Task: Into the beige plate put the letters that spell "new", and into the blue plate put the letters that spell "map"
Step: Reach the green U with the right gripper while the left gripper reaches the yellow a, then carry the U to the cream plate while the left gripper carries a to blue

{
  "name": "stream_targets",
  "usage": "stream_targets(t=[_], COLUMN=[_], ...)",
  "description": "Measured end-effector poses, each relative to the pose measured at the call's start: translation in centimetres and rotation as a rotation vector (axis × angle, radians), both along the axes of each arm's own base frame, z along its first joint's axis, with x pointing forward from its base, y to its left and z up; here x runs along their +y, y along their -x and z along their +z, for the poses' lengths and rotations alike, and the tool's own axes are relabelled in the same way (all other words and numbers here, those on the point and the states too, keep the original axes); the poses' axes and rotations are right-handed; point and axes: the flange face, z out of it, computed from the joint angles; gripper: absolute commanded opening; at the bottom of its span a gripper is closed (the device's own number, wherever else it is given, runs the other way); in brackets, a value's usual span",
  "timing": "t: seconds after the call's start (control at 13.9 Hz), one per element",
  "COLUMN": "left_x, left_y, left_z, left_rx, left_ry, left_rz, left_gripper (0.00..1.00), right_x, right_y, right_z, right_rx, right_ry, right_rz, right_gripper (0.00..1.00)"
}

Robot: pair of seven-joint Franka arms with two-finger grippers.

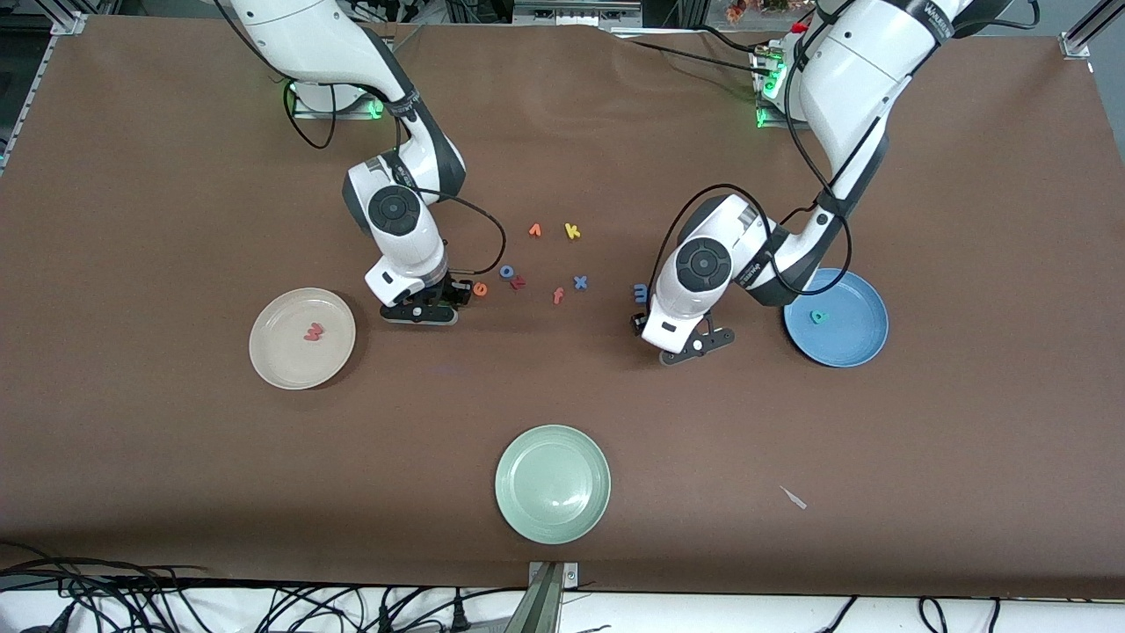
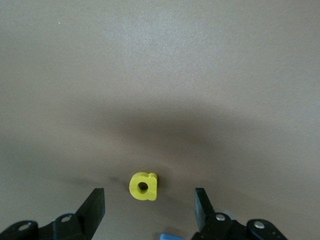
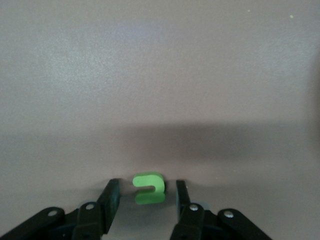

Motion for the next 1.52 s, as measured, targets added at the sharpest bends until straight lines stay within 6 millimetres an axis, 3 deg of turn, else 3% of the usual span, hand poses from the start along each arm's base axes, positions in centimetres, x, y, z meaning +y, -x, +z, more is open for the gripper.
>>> stream_targets(t=[0.14, 0.29, 0.58, 0.72, 1.01, 1.23, 1.44, 1.52], left_x=[0.6, 0.7, 0.6, 0.6, 1.2, 2.4, 6.8, 8.8], left_y=[-0.1, 0.2, 0.7, 0.6, 0.3, -0.5, -1.6, -2.1], left_z=[-0.6, -1.5, -2.3, -2.0, -1.7, 0.8, 4.9, 6.1], left_rx=[0.011, 0.028, 0.043, 0.042, 0.044, 0.069, 0.131, 0.151], left_ry=[-0.001, -0.005, -0.006, -0.007, -0.014, -0.052, -0.095, -0.098], left_rz=[-0.016, -0.021, -0.027, -0.027, -0.019, -0.034, -0.148, -0.190], left_gripper=[0.74, 0.65, 0.19, 0.06, 0.04, 0.05, 0.07, 0.07], right_x=[0.1, 0.1, -0.8, -2.5, -7.7, -13.2, -16.5, -17.1], right_y=[0.0, -0.1, -1.6, -3.4, -5.9, -6.9, -6.5, -6.1], right_z=[0.0, 0.1, 1.5, 3.6, 7.7, 8.4, 7.7, 7.0], right_rx=[-0.002, -0.003, -0.026, -0.008, 0.028, 0.047, 0.043, 0.027], right_ry=[-0.001, -0.001, 0.008, 0.041, 0.093, 0.128, 0.139, 0.139], right_rz=[0.001, 0.001, 0.020, 0.062, 0.193, 0.271, 0.300, 0.307], right_gripper=[0.09, 0.05, 0.05, 0.05, 0.05, 0.05, 0.10, 0.22])
